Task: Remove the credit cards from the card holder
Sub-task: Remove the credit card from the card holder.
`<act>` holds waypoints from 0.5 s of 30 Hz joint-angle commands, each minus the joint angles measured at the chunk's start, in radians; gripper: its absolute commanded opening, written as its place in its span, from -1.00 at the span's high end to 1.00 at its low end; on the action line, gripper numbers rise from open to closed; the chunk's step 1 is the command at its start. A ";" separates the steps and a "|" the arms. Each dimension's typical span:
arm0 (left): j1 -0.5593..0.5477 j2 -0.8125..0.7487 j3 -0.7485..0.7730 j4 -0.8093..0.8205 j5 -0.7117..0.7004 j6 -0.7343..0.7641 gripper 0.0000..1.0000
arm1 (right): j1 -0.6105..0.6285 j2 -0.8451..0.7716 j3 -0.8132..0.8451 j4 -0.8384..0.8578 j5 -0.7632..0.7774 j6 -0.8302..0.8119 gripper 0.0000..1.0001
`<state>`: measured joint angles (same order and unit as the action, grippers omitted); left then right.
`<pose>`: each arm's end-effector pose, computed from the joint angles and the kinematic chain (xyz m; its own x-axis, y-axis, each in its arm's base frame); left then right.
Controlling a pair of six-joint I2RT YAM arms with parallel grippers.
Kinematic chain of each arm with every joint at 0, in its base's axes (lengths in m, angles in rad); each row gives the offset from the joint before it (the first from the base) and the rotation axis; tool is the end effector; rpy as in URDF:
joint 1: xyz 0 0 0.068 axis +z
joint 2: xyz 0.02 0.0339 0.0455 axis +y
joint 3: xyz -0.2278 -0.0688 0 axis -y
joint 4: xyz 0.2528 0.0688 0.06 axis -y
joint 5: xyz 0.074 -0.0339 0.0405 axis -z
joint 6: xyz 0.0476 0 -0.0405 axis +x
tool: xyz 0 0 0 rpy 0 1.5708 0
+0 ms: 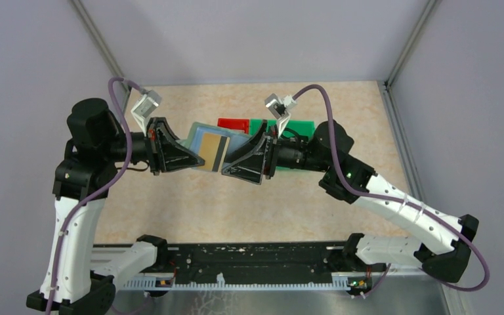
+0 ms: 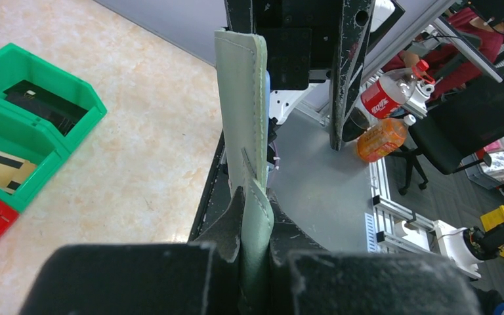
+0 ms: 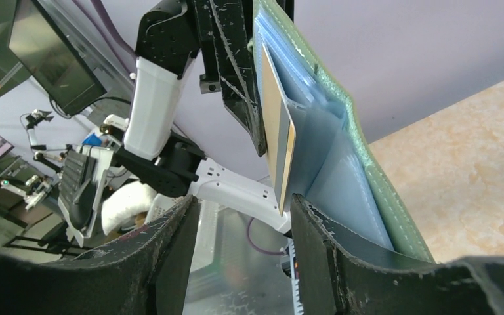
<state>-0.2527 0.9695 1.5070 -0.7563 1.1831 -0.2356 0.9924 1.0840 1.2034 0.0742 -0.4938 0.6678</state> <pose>0.1510 -0.0845 0.4623 -0.4307 0.0201 -0.9023 0.8937 0.1489 -0.4233 0.1293 0.2393 0.4268 -0.5315 0.1834 -0.8270 -0.8437 -0.0276 0.5361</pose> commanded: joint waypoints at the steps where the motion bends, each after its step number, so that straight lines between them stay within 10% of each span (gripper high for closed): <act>1: -0.003 -0.008 0.012 0.030 0.058 -0.017 1.00 | -0.009 -0.003 0.007 0.088 -0.036 0.019 -0.07; 15: -0.003 -0.011 0.008 -0.004 0.029 0.015 1.00 | -0.009 0.066 0.026 0.209 -0.085 0.065 0.64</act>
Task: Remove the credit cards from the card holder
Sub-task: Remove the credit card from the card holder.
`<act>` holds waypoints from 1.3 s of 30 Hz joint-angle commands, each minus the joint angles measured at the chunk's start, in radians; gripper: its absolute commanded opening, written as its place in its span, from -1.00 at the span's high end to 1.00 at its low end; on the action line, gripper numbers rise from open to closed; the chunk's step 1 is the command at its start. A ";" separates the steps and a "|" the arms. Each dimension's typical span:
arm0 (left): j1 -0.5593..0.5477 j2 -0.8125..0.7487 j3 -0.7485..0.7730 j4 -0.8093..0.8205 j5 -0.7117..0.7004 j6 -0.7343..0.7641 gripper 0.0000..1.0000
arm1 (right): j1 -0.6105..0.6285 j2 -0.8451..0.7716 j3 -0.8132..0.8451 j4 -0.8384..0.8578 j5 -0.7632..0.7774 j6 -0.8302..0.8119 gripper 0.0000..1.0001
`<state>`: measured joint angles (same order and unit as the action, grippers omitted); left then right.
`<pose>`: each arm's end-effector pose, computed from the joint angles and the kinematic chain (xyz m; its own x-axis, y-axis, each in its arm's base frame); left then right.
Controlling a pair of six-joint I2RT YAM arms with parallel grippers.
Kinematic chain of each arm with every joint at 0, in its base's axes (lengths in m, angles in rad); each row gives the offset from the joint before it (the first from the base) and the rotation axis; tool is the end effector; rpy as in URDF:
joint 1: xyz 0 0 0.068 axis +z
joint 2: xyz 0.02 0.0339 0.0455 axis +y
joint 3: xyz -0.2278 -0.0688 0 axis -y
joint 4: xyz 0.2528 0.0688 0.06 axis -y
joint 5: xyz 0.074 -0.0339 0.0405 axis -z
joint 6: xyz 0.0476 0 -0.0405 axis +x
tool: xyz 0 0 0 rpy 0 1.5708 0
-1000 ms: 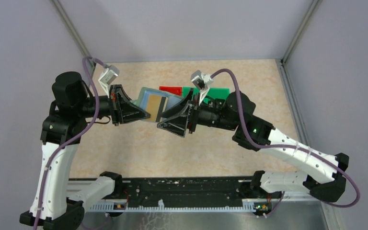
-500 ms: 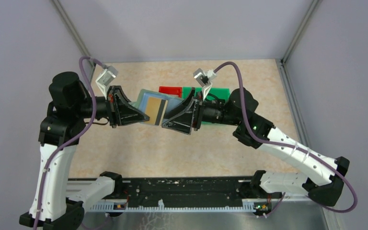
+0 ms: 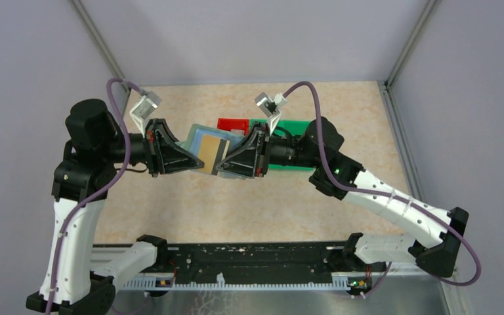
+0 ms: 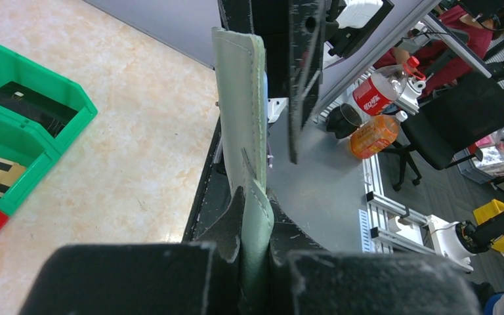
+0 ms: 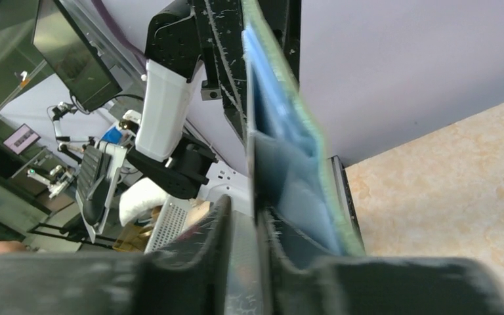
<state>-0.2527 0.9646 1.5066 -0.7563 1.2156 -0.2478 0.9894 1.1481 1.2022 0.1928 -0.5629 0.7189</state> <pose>0.1479 -0.0843 0.4633 -0.4385 0.0251 -0.8984 0.8937 0.1174 -0.4330 0.1361 0.2534 0.4228 -0.5516 0.1748 -0.8156 -0.8341 -0.1104 0.5404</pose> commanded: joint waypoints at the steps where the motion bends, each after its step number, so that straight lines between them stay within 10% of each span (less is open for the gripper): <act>1: -0.003 -0.005 0.010 -0.004 -0.002 0.026 1.00 | -0.006 0.003 0.025 0.091 -0.015 0.010 0.77; 16: -0.003 -0.010 -0.012 0.158 0.161 -0.145 0.62 | -0.044 -0.077 -0.108 0.137 -0.012 0.011 1.00; 22: -0.003 -0.018 -0.010 0.184 0.108 -0.163 1.00 | -0.044 -0.085 -0.114 0.147 -0.016 0.011 1.00; 39: -0.003 -0.009 0.048 0.129 -0.072 -0.072 1.00 | -0.075 -0.235 -0.237 0.136 0.020 -0.016 1.00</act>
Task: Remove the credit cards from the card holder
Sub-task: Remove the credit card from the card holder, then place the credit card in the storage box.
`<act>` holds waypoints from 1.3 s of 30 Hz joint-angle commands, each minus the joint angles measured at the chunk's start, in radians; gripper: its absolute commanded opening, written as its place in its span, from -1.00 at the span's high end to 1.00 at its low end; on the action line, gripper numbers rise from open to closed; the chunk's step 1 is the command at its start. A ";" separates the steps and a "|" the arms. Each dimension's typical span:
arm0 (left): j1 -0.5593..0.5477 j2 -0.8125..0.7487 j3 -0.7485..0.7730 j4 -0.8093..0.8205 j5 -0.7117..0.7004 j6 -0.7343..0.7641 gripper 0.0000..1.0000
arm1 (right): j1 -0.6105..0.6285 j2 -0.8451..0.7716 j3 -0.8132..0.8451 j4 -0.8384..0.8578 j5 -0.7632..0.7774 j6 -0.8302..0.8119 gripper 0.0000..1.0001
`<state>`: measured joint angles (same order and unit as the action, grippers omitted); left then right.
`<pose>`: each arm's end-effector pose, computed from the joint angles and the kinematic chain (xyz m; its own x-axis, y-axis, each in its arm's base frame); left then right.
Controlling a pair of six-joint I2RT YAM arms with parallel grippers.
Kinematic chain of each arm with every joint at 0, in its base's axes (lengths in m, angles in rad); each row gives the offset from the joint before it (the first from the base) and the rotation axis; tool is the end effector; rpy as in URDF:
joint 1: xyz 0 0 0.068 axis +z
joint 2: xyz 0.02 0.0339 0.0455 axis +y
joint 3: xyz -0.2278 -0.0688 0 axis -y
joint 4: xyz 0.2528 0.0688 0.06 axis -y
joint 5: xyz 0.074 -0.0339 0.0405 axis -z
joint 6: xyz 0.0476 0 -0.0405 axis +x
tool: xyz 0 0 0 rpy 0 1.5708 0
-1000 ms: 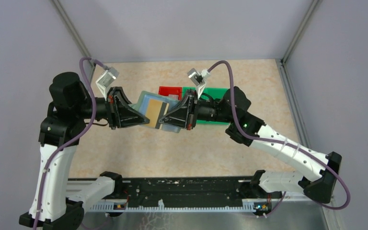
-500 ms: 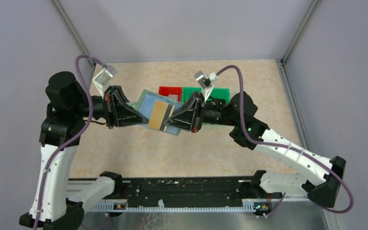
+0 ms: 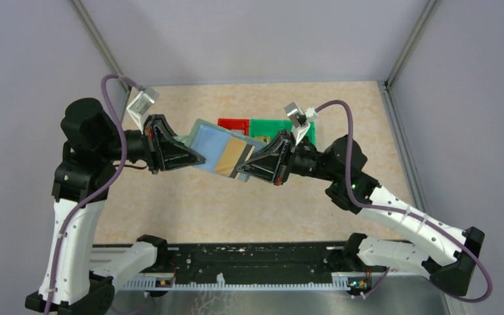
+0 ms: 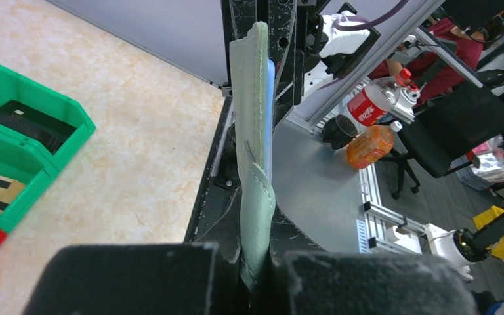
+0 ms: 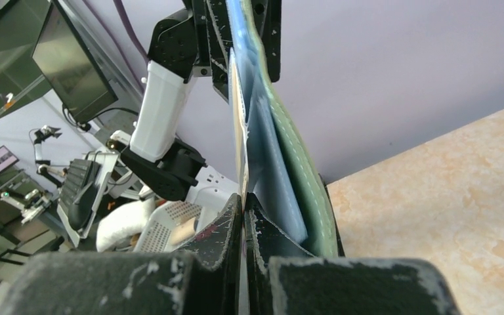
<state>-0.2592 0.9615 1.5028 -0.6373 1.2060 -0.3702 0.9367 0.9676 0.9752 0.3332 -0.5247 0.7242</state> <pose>0.1490 -0.0855 0.4733 -0.4447 -0.0156 -0.8956 0.8897 0.1082 -0.4436 0.1299 0.2169 0.4015 -0.4989 0.2894 -0.8169 -0.8630 -0.0792 0.4990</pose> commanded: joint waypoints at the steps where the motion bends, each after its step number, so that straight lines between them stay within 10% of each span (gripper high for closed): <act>1: 0.003 -0.007 0.053 0.003 -0.069 0.064 1.00 | -0.030 -0.064 -0.012 -0.007 -0.020 -0.022 1.00; 17: 0.003 -0.008 0.070 -0.037 -0.098 0.117 1.00 | -0.074 -0.051 -0.013 -0.042 -0.063 0.001 1.00; 28: 0.003 -0.069 0.047 0.000 -0.129 0.235 1.00 | -0.502 -0.207 -0.101 -0.294 -0.187 0.036 1.00; 39: 0.003 -0.114 0.006 -0.006 -0.108 0.327 1.00 | -0.565 0.152 -0.019 -0.508 0.017 -0.186 1.00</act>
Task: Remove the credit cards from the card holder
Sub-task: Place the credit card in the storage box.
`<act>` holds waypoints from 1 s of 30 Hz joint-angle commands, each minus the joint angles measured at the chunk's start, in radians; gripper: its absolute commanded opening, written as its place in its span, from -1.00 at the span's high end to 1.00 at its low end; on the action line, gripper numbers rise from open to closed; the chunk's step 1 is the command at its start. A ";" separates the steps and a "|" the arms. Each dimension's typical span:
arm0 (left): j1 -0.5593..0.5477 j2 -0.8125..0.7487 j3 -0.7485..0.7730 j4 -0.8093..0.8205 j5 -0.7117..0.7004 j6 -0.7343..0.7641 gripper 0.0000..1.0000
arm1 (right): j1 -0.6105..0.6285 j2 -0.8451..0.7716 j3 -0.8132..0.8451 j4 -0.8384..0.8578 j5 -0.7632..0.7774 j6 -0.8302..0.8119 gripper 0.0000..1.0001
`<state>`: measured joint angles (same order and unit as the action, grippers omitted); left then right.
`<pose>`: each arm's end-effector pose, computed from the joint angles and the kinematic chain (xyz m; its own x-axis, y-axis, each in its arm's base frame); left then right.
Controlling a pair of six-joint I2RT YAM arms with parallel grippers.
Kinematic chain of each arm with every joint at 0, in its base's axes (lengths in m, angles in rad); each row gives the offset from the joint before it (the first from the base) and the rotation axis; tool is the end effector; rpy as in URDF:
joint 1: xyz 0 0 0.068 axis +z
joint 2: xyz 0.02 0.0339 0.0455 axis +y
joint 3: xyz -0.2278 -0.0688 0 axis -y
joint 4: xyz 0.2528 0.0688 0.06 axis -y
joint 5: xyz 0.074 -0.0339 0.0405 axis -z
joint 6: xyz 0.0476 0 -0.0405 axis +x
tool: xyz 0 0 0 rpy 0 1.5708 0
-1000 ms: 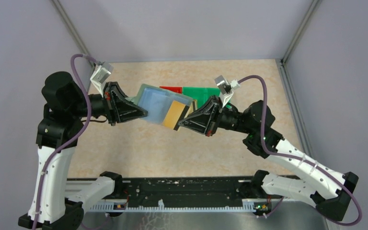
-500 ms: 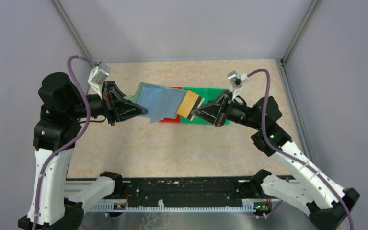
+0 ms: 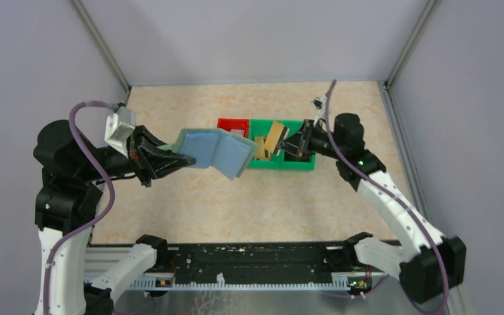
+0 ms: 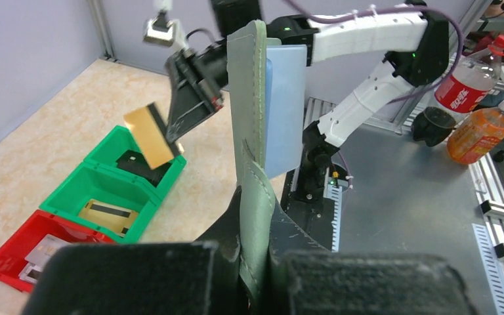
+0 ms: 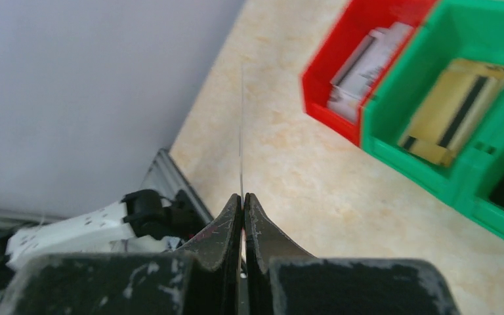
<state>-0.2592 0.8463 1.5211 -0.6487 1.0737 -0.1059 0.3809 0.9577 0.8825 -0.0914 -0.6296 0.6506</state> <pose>0.1107 -0.0726 0.4914 -0.0776 -0.0316 -0.9965 0.9688 0.2337 -0.0829 0.2276 0.1213 0.3220 -0.6310 0.2746 -0.7256 -0.5748 0.4626 0.6750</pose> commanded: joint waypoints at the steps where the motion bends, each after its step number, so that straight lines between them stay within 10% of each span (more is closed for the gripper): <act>1: 0.003 -0.005 -0.016 -0.002 0.033 0.077 1.00 | -0.010 0.210 0.095 -0.099 0.157 -0.138 1.00; 19: 0.003 -0.050 -0.078 -0.026 0.039 0.178 1.00 | 0.079 0.887 0.501 -0.177 0.309 -0.232 1.00; 30: 0.003 -0.131 -0.173 0.052 0.073 0.312 1.00 | 0.082 0.749 0.518 -0.220 0.347 -0.263 -0.25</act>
<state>-0.2592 0.7727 1.3975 -0.6739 1.0958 0.1005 0.4583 1.8725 1.3762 -0.3290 -0.3050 0.4118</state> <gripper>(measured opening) 0.029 0.571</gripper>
